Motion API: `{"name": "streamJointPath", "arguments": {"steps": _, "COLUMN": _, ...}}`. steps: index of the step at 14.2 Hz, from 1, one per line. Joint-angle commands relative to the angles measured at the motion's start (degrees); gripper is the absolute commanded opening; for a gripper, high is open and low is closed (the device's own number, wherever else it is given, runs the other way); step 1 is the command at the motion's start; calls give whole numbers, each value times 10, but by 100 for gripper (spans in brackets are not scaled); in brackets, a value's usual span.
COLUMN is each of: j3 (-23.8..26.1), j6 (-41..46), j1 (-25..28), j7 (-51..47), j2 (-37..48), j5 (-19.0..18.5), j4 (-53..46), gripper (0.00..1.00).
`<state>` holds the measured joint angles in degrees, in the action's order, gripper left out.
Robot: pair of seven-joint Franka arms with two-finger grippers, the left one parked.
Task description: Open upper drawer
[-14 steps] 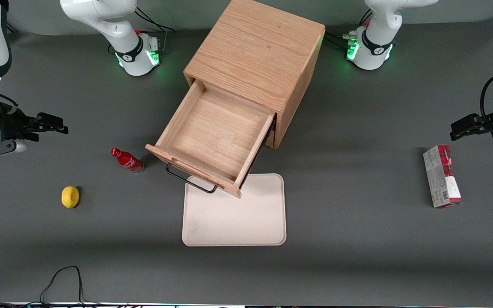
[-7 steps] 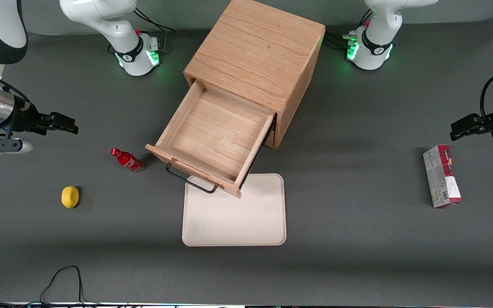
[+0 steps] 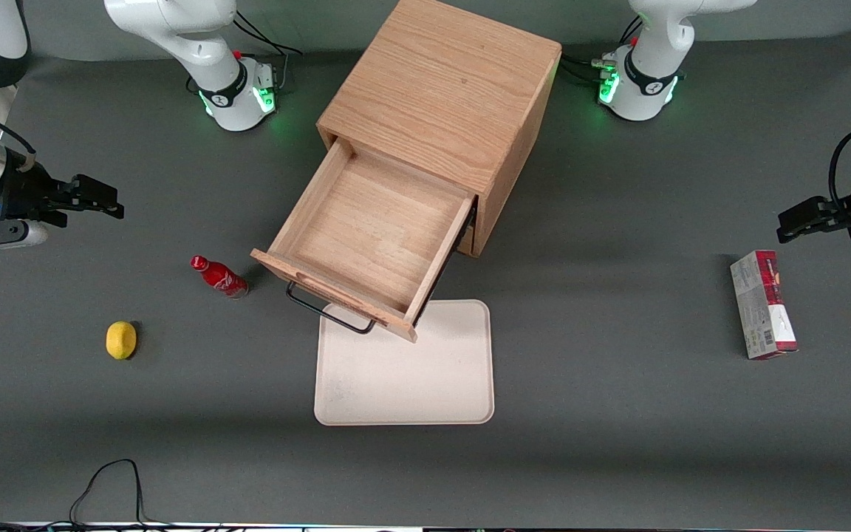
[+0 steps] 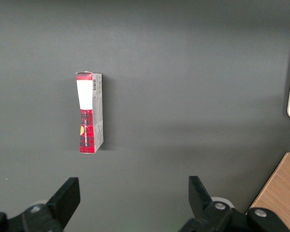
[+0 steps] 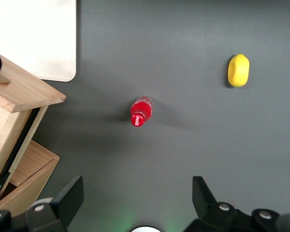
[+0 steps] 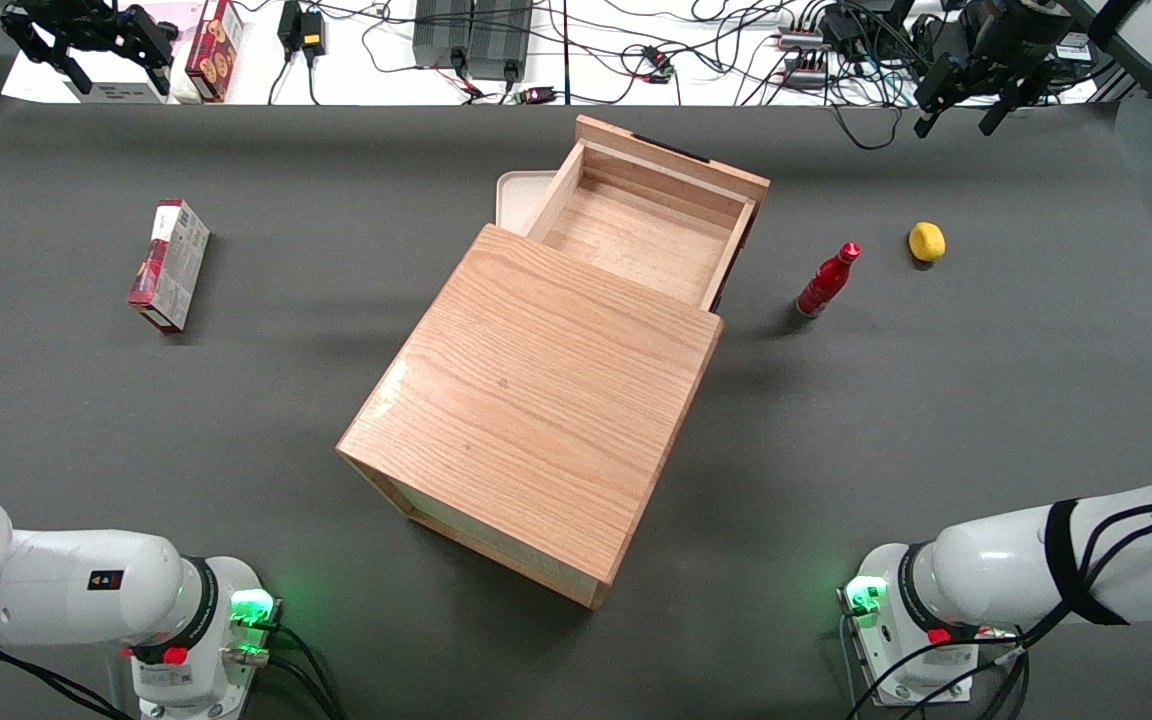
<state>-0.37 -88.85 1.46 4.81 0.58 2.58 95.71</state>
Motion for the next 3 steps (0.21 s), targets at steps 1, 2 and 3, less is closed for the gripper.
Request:
{"name": "streamJointPath", "arguments": {"steps": 1, "j3": 4, "j6": 11, "j1": 8, "j7": 6, "j2": -12, "j5": -13, "j4": -18, "gripper": 100}}
{"name": "streamJointPath", "arguments": {"steps": 2, "j3": 4, "j6": 11, "j1": 8, "j7": 1, "j2": -17, "j5": -14, "j4": -20, "gripper": 100}}
{"name": "streamJointPath", "arguments": {"steps": 3, "j3": 4, "j6": 11, "j1": 8, "j7": 0, "j2": -18, "j5": -14, "j4": -22, "gripper": 100}}
